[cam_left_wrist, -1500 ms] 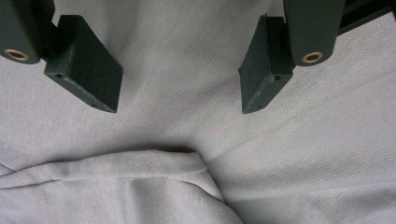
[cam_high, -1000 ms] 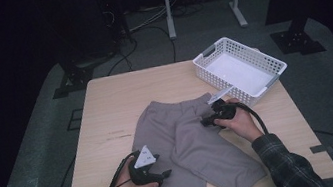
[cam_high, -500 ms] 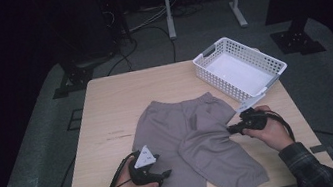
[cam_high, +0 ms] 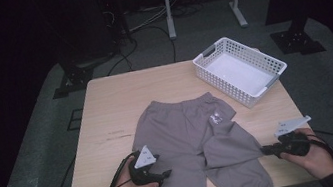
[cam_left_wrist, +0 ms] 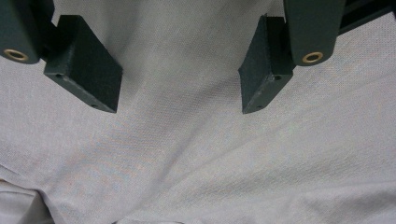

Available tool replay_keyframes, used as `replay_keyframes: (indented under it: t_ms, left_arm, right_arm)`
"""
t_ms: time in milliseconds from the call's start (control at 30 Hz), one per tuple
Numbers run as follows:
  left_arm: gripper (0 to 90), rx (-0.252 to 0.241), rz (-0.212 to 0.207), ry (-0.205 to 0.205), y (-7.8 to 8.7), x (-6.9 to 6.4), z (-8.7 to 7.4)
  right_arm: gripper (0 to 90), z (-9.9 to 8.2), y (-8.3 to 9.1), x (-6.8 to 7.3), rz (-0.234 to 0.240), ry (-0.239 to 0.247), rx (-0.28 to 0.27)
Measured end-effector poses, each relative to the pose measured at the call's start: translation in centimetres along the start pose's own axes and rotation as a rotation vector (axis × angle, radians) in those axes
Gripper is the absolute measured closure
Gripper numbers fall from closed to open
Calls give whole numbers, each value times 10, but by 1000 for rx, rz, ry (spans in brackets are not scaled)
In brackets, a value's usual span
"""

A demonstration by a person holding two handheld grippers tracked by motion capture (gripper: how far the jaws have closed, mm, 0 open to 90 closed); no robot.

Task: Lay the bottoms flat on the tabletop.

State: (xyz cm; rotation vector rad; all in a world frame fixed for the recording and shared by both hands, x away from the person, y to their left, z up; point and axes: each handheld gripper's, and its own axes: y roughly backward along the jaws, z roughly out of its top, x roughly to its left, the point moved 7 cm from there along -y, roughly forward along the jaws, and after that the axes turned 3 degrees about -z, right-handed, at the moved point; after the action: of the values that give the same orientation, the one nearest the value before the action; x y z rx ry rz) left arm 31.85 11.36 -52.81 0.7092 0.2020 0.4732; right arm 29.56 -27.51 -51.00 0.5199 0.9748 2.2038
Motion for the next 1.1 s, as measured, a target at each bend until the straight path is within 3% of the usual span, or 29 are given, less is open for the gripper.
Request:
replay_keyframes:
  t_ms: [200,300,400,500,700,867,933,1000,1100]
  left_arm:
    - [285,-5,2,6,0,0,0]
    - [285,0,3,2,0,0,0]
    - [284,1,3,2,0,0,0]
    - [285,1,3,2,0,0,0]
    - [284,-1,2,2,0,0,0]
    - [284,3,0,-3,0,0,0]
    - [284,3,-1,-1,0,0,0]
    - [284,3,-2,-1,0,0,0]
    - [284,3,-3,-3,0,0,0]
  right_arm:
    - [898,-29,24,5,-19,-35,-29]
    - [892,-37,34,7,-39,-35,-71]
    - [716,-31,35,7,-45,-33,-125]
    - [639,-22,27,5,-44,-16,-123]
    - [566,12,14,-3,-55,29,-149]
    - [511,40,-19,-4,-23,65,-108]
    - [526,48,-32,-7,-10,73,-76]
    - [716,52,-43,-8,-5,79,-35]
    - [852,51,-52,-7,6,109,23]
